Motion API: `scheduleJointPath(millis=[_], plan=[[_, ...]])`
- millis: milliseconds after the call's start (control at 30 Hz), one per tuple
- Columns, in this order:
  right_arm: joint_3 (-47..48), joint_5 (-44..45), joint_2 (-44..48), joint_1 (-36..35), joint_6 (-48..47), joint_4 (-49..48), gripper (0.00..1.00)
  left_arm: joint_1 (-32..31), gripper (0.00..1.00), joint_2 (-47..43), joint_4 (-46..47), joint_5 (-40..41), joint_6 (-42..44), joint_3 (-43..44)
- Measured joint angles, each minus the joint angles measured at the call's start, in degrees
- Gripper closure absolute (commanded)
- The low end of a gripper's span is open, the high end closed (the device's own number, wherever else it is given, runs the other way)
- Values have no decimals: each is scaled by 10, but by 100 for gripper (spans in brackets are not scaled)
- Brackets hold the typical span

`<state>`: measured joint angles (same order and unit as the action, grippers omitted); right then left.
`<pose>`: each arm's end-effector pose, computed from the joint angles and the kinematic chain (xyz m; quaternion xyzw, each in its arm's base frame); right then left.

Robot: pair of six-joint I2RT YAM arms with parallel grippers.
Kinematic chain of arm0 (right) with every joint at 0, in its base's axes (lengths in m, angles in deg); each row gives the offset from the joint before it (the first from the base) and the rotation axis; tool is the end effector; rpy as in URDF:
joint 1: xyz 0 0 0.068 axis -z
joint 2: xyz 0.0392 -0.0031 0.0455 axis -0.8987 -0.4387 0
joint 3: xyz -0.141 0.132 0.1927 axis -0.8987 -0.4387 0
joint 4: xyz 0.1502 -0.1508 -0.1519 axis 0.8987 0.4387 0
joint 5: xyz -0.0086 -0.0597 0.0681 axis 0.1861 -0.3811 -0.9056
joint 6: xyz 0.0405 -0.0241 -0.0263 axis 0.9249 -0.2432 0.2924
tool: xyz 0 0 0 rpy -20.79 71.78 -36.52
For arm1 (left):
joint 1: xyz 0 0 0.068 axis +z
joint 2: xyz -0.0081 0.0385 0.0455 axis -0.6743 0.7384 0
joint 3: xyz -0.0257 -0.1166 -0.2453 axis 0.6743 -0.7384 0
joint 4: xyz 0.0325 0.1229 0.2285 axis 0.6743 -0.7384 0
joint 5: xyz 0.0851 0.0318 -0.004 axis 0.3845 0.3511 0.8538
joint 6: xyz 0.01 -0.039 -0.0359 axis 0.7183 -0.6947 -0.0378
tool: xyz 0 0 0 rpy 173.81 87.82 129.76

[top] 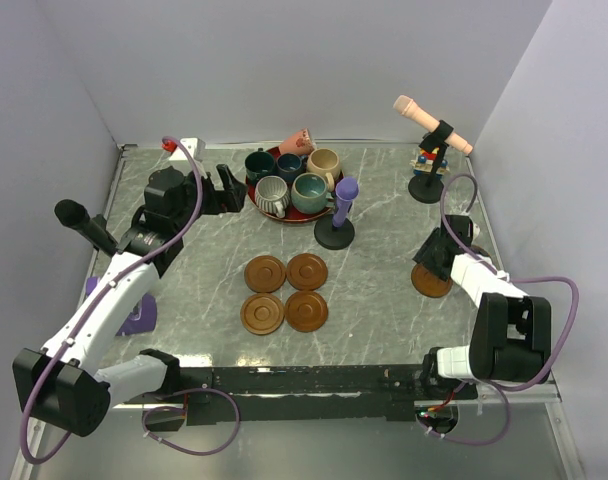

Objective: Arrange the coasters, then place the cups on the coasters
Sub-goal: Move the coaster to the center of the board.

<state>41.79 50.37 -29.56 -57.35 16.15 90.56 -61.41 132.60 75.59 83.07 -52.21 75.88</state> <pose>0.2507 -0.0316 0.1766 0.2944 0.9016 0.0270 0.3157 0.2473 -0.0870 0.3637 0.0039 0.7798 -0.2301 0.5822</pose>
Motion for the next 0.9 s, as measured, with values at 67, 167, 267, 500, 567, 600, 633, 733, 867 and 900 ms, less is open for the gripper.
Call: scheduleJointPath(millis=[67, 167, 267, 500, 567, 600, 633, 733, 867, 900], plan=[[2, 1, -3, 0, 6, 10, 37, 0, 3, 2, 0, -3, 0, 0], [5, 0, -12, 0, 14, 18, 37, 0, 3, 5, 0, -7, 0, 0], [9, -5, -31, 0, 20, 28, 37, 0, 4, 5, 0, -9, 0, 0], [47, -28, -77, 0, 21, 38, 41, 0, 3, 5, 0, -10, 0, 0], [49, -29, -80, -3, 19, 40, 44, 0, 3, 5, 0, -10, 0, 0], [49, -29, -80, -5, 19, 39, 45, 0, 3, 5, 0, -10, 0, 0], [49, -30, -81, -9, 19, 38, 47, 0, 3, 5, 0, -10, 0, 0], [49, -37, -81, -25, 19, 36, 48, 0, 3, 5, 0, -10, 0, 0], [48, -36, -80, -52, 19, 37, 50, 0, 3, 5, 0, -10, 0, 0], [48, -35, -79, -60, 19, 38, 49, 0, 3, 5, 0, -10, 0, 0]])
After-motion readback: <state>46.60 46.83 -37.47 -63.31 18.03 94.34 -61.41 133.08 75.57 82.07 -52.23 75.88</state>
